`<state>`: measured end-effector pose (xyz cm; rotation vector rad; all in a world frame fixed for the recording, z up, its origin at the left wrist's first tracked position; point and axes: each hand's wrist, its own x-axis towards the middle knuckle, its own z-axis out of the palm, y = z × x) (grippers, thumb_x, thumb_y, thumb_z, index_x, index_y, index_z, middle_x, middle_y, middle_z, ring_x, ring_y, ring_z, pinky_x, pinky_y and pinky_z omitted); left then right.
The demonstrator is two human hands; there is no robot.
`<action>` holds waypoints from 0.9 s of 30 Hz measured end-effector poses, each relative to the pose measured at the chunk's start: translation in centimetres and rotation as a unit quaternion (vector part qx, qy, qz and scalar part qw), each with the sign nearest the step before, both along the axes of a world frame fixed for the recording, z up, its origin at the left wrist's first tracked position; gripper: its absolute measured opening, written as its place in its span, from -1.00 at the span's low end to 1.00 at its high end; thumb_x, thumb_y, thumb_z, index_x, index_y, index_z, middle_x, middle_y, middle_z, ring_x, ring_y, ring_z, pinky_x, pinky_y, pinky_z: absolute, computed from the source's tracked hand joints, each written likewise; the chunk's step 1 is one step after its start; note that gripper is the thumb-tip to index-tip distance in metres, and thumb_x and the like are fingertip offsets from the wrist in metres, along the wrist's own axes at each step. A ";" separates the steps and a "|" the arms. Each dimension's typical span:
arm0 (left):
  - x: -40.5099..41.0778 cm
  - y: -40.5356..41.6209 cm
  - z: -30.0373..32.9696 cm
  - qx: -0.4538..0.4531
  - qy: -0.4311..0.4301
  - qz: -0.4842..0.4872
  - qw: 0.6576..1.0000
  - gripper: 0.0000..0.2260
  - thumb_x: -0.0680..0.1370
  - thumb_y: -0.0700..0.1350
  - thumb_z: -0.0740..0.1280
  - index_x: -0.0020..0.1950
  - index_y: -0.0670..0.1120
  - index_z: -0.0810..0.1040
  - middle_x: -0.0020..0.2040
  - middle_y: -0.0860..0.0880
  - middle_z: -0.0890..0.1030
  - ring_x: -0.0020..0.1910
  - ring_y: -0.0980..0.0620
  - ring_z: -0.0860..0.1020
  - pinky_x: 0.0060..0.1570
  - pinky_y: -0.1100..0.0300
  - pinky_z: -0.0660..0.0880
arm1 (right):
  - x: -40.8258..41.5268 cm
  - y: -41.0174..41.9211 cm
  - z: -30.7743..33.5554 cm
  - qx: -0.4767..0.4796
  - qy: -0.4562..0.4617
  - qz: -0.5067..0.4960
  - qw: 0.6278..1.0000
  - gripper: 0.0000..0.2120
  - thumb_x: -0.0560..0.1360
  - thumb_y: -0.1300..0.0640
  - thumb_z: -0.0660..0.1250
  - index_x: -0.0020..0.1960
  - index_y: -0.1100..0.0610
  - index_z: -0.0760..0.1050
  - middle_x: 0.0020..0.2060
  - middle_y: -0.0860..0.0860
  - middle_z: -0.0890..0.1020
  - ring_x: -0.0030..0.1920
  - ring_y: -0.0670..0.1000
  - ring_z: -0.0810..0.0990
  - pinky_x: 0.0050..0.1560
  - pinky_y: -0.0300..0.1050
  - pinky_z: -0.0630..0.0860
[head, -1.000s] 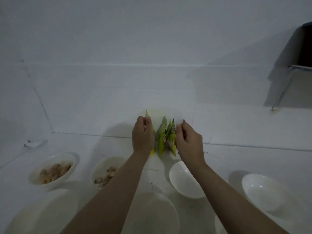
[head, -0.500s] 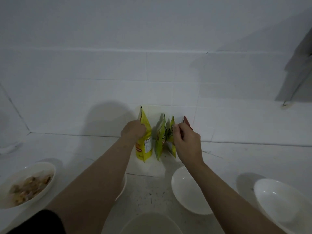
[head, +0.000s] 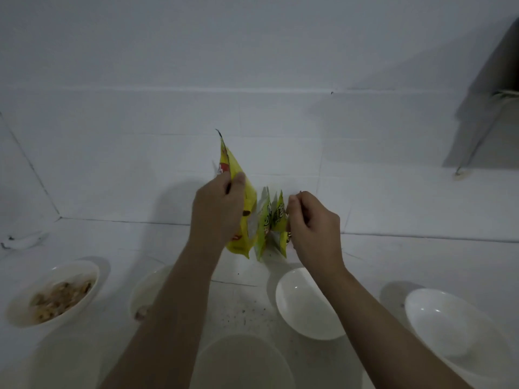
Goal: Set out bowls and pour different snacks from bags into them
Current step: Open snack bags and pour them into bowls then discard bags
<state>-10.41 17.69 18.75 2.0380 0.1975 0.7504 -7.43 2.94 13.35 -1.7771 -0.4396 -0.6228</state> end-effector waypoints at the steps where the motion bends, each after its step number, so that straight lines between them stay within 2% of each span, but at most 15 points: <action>1: -1.1 -1.3 -0.2 0.002 -0.026 -0.011 1.000 -0.61 0.63 -0.01 0.20 -0.36 -0.08 0.22 -0.44 0.03 0.29 -0.45 0.07 0.27 -0.39 0.17 0.22 | -0.6 -0.7 0.4 0.002 -0.010 0.000 1.000 -0.64 0.61 0.02 0.15 -0.28 0.21 0.33 -0.48 0.17 0.46 -0.45 0.21 0.44 0.00 -0.02 0.49; 3: -2.8 -3.5 -0.6 0.008 -0.066 -0.039 0.997 -0.59 0.64 -0.01 0.21 -0.37 -0.06 0.19 -0.47 0.07 0.26 -0.47 0.12 0.24 -0.44 0.26 0.20 | -1.9 -2.1 1.3 0.003 -0.030 -0.008 1.000 -0.65 0.64 0.08 0.18 -0.27 0.22 0.36 -0.46 0.16 0.48 -0.43 0.18 0.47 -0.29 -0.03 0.48; 4: -3.5 -4.5 -0.6 0.004 -0.084 -0.054 0.995 -0.60 0.64 -0.02 0.21 -0.36 -0.07 0.20 -0.48 0.08 0.25 -0.48 0.13 0.23 -0.45 0.30 0.19 | -2.5 -3.0 1.7 0.003 -0.038 -0.014 0.999 -0.66 0.64 0.11 0.19 -0.27 0.24 0.38 -0.45 0.16 0.50 -0.41 0.18 0.48 -0.33 0.04 0.45; 8: -5.9 -9.1 -0.1 -0.003 -0.133 -0.114 0.985 -0.61 0.65 -0.05 0.20 -0.35 -0.12 0.25 -0.48 0.07 0.25 -0.48 0.13 0.24 -0.47 0.34 0.19 | -4.9 -7.0 2.9 0.017 -0.038 -0.027 0.999 -0.69 0.65 0.13 0.21 -0.22 0.25 0.43 -0.41 0.16 0.53 -0.39 0.15 0.49 -0.34 0.09 0.45; 13: -7.8 -16.6 0.2 0.012 -0.160 -0.182 0.970 -0.64 0.63 0.00 0.17 -0.32 -0.14 0.29 -0.47 0.06 0.26 -0.48 0.12 0.27 -0.46 0.34 0.19 | -7.6 -14.5 3.4 0.035 -0.041 -0.075 0.996 -0.71 0.65 0.12 0.21 -0.21 0.21 0.45 -0.41 0.13 0.53 -0.38 0.14 0.50 -0.37 0.11 0.48; 16: -8.9 -21.8 -0.6 0.000 -0.167 -0.204 0.965 -0.59 0.63 0.05 0.16 -0.29 -0.21 0.32 -0.46 0.06 0.28 -0.48 0.12 0.26 -0.45 0.28 0.21 | -9.3 -19.5 3.3 0.016 -0.048 -0.095 0.994 -0.73 0.65 0.14 0.20 -0.20 0.20 0.46 -0.40 0.09 0.55 -0.38 0.10 0.51 -0.36 0.07 0.47; 18: -9.7 -25.4 -1.3 -0.009 -0.169 -0.223 0.960 -0.63 0.63 0.03 0.16 -0.29 -0.16 0.33 -0.46 0.08 0.29 -0.48 0.13 0.26 -0.45 0.28 0.20 | -10.3 -23.3 3.0 0.001 -0.053 -0.105 0.993 -0.74 0.66 0.15 0.19 -0.19 0.18 0.46 -0.39 0.08 0.56 -0.36 0.08 0.53 -0.33 0.04 0.46; 20: -10.3 -28.8 -1.7 -0.021 -0.162 -0.236 0.958 -0.66 0.64 -0.01 0.16 -0.31 -0.11 0.32 -0.46 0.10 0.29 -0.48 0.14 0.26 -0.45 0.29 0.19 | -11.2 -27.0 2.6 -0.006 -0.057 -0.117 0.991 -0.74 0.66 0.16 0.19 -0.19 0.18 0.47 -0.39 0.08 0.57 -0.36 0.07 0.53 -0.33 -0.02 0.44; 24: -11.0 -35.2 -2.5 -0.035 -0.131 -0.255 0.957 -0.61 0.64 -0.03 0.18 -0.29 -0.25 0.29 -0.46 0.07 0.24 -0.46 0.13 0.24 -0.45 0.33 0.18 | -13.1 -33.8 1.4 -0.008 -0.045 -0.144 0.988 -0.72 0.65 0.18 0.20 -0.21 0.23 0.46 -0.40 0.13 0.55 -0.39 0.08 0.48 -0.36 -0.10 0.39; 27: -11.5 -39.2 -3.4 -0.048 -0.078 -0.278 0.956 -0.60 0.65 -0.02 0.20 -0.26 -0.28 0.30 -0.44 0.01 0.25 -0.44 0.13 0.24 -0.44 0.30 0.20 | -14.3 -38.2 0.0 0.005 -0.015 -0.167 0.986 -0.72 0.65 0.18 0.21 -0.23 0.22 0.45 -0.42 0.10 0.55 -0.39 0.10 0.48 -0.34 0.01 0.45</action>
